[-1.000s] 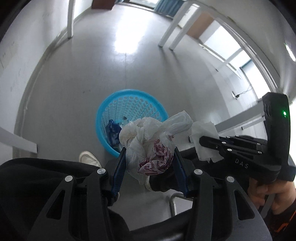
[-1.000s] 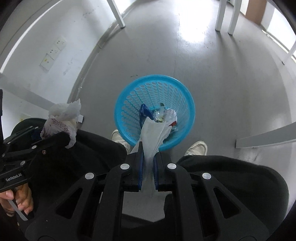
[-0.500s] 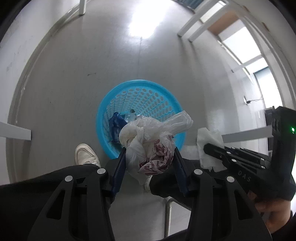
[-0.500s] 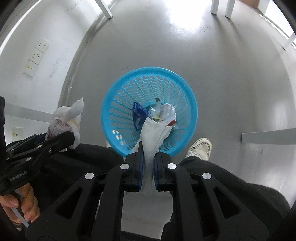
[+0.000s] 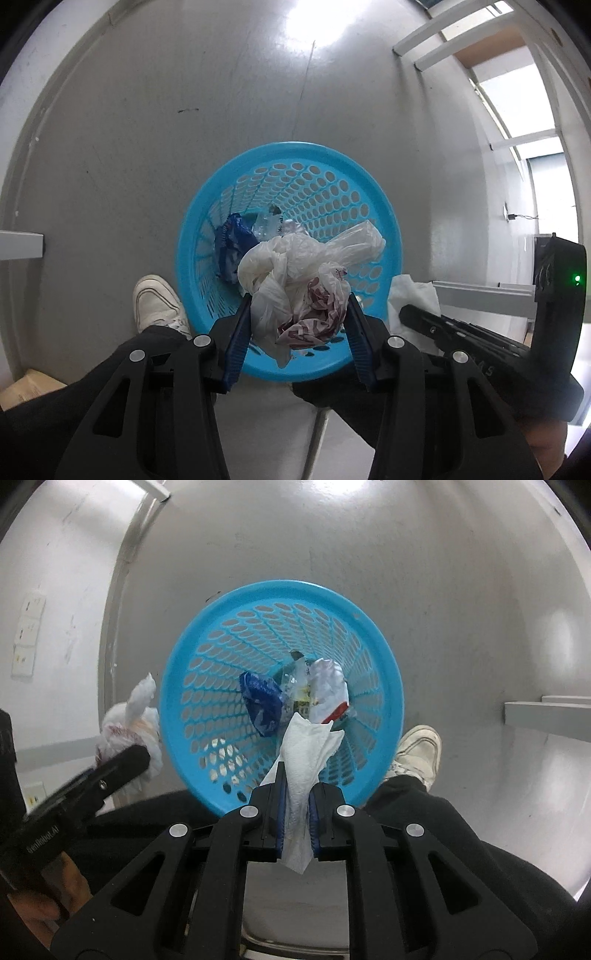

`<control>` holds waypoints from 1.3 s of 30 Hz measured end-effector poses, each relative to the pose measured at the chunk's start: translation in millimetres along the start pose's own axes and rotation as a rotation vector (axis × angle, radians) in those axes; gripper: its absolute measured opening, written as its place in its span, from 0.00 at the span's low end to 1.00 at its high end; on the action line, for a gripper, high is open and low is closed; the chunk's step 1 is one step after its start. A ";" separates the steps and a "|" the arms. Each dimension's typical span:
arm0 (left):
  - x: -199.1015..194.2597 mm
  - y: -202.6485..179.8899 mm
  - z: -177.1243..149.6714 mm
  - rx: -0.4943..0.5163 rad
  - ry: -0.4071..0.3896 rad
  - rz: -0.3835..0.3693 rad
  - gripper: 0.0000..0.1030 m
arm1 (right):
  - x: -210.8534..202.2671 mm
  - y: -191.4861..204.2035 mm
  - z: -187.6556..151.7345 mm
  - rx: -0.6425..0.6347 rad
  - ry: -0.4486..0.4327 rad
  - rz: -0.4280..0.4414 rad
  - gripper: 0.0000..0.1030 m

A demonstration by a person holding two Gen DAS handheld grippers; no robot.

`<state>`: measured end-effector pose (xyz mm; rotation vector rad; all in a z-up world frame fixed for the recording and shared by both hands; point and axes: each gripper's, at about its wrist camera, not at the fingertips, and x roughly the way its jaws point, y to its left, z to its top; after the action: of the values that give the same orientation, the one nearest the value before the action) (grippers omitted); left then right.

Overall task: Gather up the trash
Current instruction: 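Open both tools to drop the white bag and tissue into the basket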

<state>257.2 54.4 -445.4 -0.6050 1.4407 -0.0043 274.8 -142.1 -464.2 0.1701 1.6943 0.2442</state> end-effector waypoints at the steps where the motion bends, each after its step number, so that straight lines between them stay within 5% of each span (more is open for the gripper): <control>1: 3.3 1.4 2.6 -0.006 0.004 0.004 0.46 | 3.1 -0.6 3.7 0.009 0.001 0.003 0.11; 13: 17.2 -4.1 23.3 -0.055 0.010 -0.019 0.52 | 29.9 -8.6 26.3 0.076 0.019 0.006 0.12; 14: 18.3 -1.9 25.3 -0.071 0.012 -0.038 0.62 | 30.3 -9.6 26.8 0.083 0.015 0.010 0.25; 16: 18.1 1.9 27.0 -0.094 -0.002 -0.040 0.66 | 30.3 -12.2 27.8 0.097 -0.004 0.001 0.52; 39: -23.0 -2.5 11.5 -0.077 -0.088 0.089 0.67 | -12.8 12.6 3.7 -0.035 -0.099 -0.148 0.52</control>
<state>265.1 64.9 -423.1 -0.5962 1.3860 0.1464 279.9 -132.9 -449.2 0.0302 1.5952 0.1521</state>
